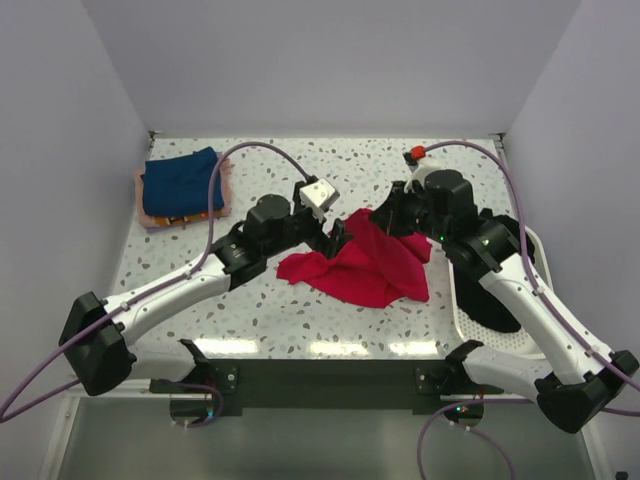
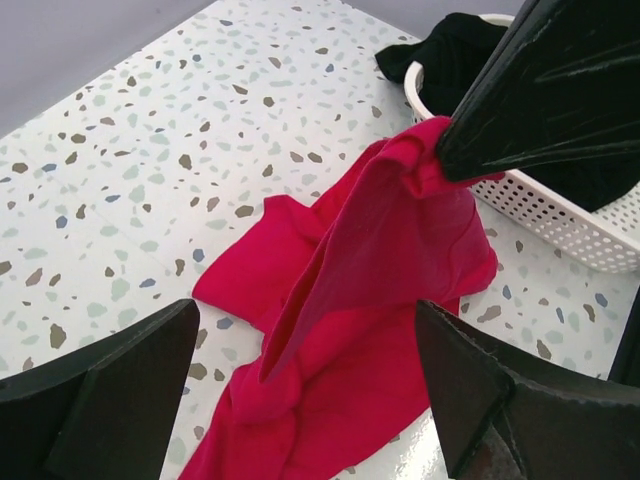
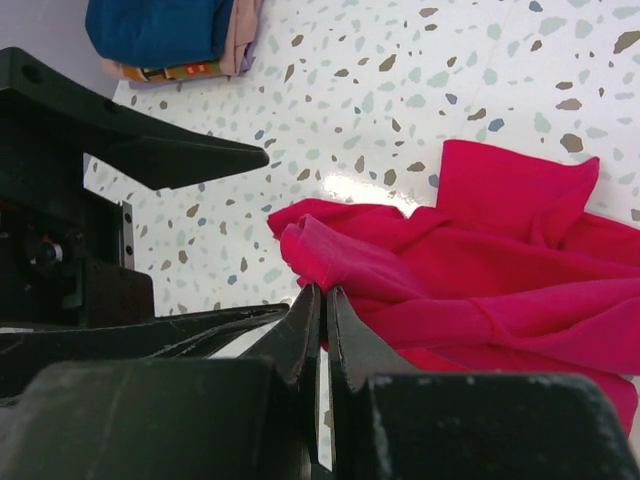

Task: Fold and stack the t-shirts
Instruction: Flatten the tshirt out

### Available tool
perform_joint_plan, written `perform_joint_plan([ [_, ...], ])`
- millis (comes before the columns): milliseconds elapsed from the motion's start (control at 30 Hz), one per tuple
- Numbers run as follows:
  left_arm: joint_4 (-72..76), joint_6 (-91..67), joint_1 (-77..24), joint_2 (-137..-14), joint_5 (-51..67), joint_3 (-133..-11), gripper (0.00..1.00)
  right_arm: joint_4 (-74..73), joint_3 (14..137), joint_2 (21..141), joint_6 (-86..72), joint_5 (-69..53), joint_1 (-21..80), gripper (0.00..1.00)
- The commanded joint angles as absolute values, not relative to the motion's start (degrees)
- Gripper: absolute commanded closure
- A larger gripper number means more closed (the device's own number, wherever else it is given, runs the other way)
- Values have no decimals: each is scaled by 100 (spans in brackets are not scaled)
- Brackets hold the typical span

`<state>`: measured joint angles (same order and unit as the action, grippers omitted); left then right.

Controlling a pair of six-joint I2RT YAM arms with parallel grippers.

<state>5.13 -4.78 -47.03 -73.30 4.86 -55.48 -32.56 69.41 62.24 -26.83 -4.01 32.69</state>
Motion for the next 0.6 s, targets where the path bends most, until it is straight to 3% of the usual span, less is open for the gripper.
perform_joint_plan([
  [0,563,-115,-4623,-7426,1159,-5633,6,-3146,7172,6038,-2584,-694,3296,100],
  [467,1283,-175,-4465,-8112,2267,-5933,2,-3208,7260,6003,-2461,-1204,3296,100],
  [500,1344,-211,-4456,-8147,2355,-5924,3,-3208,7260,6003,-2470,-1222,3296,100],
  [567,1450,-281,-4456,-8218,2452,-5950,16,-3225,7268,5986,-2452,-1213,3296,100],
])
